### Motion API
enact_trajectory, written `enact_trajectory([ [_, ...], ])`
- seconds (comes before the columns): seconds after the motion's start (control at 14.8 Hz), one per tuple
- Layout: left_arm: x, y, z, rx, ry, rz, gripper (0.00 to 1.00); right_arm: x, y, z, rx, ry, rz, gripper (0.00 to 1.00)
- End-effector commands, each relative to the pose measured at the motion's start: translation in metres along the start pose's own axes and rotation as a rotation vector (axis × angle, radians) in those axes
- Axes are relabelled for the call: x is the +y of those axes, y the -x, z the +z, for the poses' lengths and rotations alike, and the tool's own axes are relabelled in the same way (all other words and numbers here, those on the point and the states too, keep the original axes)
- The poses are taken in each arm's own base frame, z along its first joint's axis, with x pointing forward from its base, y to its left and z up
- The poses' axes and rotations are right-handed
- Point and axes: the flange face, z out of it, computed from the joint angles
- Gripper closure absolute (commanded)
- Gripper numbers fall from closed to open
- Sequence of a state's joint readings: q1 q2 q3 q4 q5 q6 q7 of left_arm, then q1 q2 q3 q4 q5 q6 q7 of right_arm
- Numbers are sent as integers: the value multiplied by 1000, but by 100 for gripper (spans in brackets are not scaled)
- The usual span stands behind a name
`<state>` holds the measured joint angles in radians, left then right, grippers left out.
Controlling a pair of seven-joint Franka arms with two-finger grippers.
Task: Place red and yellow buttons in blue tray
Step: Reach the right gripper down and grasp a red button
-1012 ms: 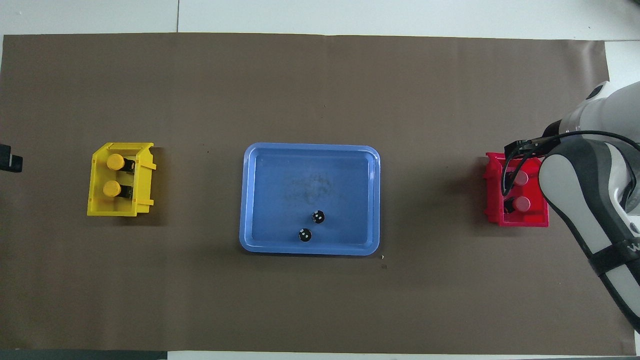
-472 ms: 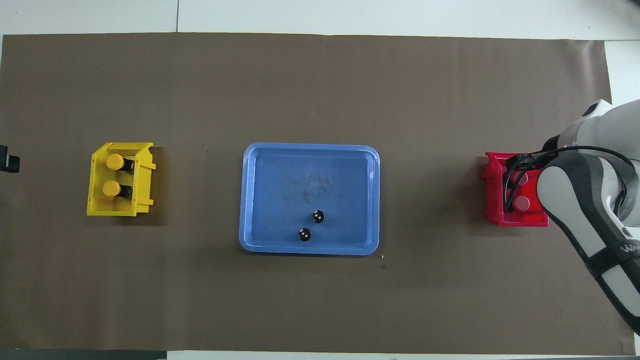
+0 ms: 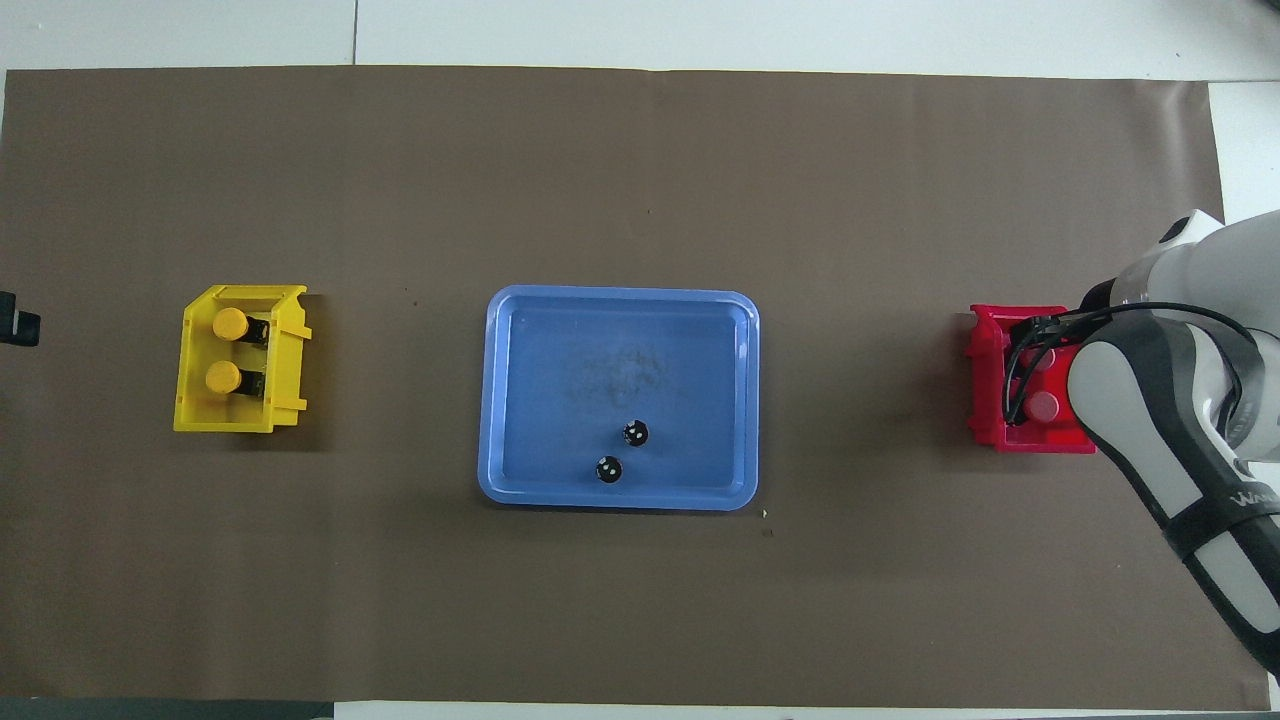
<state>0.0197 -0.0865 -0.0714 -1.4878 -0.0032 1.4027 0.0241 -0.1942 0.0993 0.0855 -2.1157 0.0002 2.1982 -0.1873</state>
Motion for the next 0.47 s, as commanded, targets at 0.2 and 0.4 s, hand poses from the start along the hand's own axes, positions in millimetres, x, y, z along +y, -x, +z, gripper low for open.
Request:
enact_trajectory([
  [0.2,-1,10,0,-9,15,-1,0,0,11,1,21,-5,-10,33],
  [0.4,-2,10,0,-7,15,-3,0,0,14,4,28,-2,-11,33],
])
